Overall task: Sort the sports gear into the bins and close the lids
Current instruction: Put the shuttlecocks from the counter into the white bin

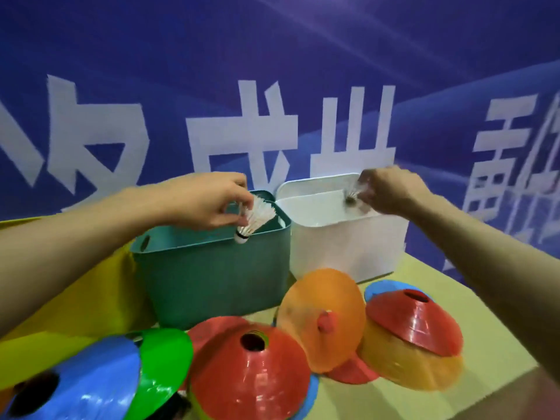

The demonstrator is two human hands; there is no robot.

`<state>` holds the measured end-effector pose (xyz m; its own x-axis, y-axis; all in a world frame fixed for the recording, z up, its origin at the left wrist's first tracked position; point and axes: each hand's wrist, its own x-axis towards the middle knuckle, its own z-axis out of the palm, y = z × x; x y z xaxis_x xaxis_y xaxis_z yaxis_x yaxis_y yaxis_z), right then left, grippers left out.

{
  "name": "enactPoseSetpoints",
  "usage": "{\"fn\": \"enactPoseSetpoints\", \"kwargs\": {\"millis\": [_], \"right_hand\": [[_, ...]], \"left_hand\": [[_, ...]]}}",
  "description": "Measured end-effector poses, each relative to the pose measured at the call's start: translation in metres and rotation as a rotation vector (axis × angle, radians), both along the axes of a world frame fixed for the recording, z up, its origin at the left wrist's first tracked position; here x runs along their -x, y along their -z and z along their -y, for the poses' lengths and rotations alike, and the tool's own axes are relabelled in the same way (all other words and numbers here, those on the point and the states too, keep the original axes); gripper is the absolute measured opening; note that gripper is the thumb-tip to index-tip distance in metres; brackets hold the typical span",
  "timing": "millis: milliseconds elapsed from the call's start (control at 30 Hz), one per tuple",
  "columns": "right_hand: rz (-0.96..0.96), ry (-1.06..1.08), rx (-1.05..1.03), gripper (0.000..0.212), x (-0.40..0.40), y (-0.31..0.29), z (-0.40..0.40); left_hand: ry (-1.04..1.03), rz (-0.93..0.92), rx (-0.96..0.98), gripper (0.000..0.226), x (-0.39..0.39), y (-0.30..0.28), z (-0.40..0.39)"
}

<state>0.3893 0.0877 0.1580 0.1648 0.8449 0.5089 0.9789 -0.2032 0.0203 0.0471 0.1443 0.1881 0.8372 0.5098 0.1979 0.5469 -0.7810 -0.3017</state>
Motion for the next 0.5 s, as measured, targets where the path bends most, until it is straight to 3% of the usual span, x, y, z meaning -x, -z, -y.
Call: {"fn": "enactPoseSetpoints", "kwargs": {"millis": [67,167,267,300,400,500], "right_hand": [[0.041,0.017,0.085,0.042,-0.007,0.019,-0.008],[0.133,-0.050,0.011,0.043,-0.016,0.051,0.014],[0.341,-0.047,-0.025,0.057,-0.024,0.071,0.041],[0.358,-0.037,-0.005,0.063,-0.026,0.072,0.048],[0.347,-0.046,0.039,0.071,-0.023,0.072,0.061],[0.337,-0.108,0.041,0.071,0.009,0.066,0.070]], "left_hand": [[0.024,0.098,-0.033,0.019,-0.040,-0.010,-0.023],[0.021,0.218,-0.046,0.035,-0.103,-0.014,-0.054],[-0.163,0.090,0.073,0.107,-0.156,0.001,-0.071],[-0.220,0.033,0.111,0.121,-0.168,0.010,-0.072],[-0.207,-0.031,0.153,0.118,-0.172,0.035,-0.056],[-0.131,-0.073,0.138,0.103,-0.120,0.042,-0.019]]}}
